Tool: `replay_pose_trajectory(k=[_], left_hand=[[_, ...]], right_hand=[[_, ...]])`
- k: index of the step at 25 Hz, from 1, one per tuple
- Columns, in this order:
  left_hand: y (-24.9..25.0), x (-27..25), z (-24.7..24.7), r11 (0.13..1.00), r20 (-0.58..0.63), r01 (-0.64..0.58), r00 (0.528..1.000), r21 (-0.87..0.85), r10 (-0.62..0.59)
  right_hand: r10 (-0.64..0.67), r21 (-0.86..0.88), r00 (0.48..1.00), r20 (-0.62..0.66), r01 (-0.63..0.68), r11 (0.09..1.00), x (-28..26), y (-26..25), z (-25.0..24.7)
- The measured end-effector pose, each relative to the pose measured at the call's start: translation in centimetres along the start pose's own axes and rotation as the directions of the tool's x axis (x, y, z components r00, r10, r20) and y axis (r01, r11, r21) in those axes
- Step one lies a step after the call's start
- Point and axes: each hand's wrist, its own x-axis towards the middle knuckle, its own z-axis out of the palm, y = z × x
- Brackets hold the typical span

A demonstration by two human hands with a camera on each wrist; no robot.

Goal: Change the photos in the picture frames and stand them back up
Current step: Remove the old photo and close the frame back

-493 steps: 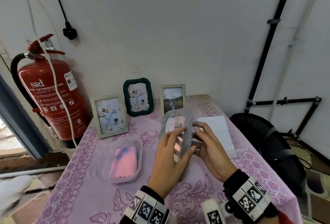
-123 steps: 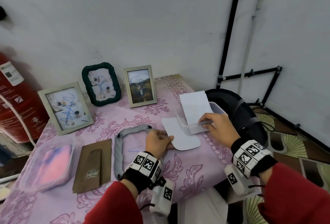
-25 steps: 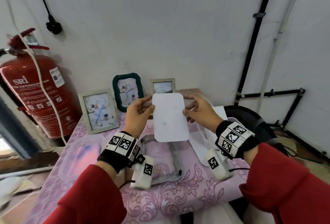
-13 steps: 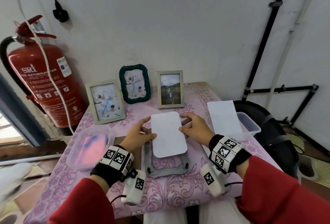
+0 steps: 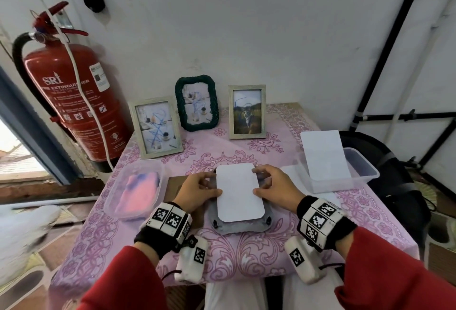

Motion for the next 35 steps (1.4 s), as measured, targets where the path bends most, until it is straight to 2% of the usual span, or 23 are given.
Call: replay_pose_trajectory(k=[6, 12, 17, 23, 27, 31, 33, 35], left_hand=[[-0.6, -0.1, 0.4, 0.998, 0.023, 0.009, 1.0, -0.062, -0.008], [-0.8, -0.3, 0.4, 0.999, 0.006, -0.035, 0.999, 0.004, 0.035], [-0.5, -0.8, 0.5, 0.999, 0.012, -0.04, 0.999, -0.006, 0.04], [0.2, -1.0, 0.7, 0.999, 0.031, -0.05, 0.998, 0.007, 0.049], [0.5, -1.3, 0.8, 0.999, 0.032, -0.043, 0.999, 0.023, 0.043], [0.6, -1.6, 0.6, 0.997, 0.094, -0.017, 0.995, -0.071, 0.024], [0.5, -1.8, 0.3, 0.998, 0.038, -0.036, 0.999, -0.048, 0.038], [0.2, -2.0, -0.3, 0.998, -0.072, -0.056, 0.996, 0.033, 0.058]], right_hand=[[-0.012, -0.045, 0.999, 0.03, 0.013, 0.999, 0.0, 0.3, 0.4], [0.004, -0.074, 0.999, 0.042, 0.0, 0.997, -0.2, 0.2, 0.5], [-0.027, -0.219, 0.997, -0.077, 0.01, 0.976, -0.4, 0.6, -0.1], [-0.011, -0.21, 0.999, 0.041, 0.019, 0.978, -0.7, 1.0, -0.5], [-0.01, -0.214, 0.999, 0.039, 0.018, 0.977, -0.5, 1.2, -0.5], [-0.021, -0.213, 0.999, 0.05, 0.032, 0.977, -0.6, 1.3, -0.5], [-0.038, -0.193, 0.998, 0.045, 0.045, 0.98, -0.7, 1.2, -0.6], [-0.066, -0.208, 0.998, 0.019, 0.069, 0.976, -0.9, 1.3, -0.9]])
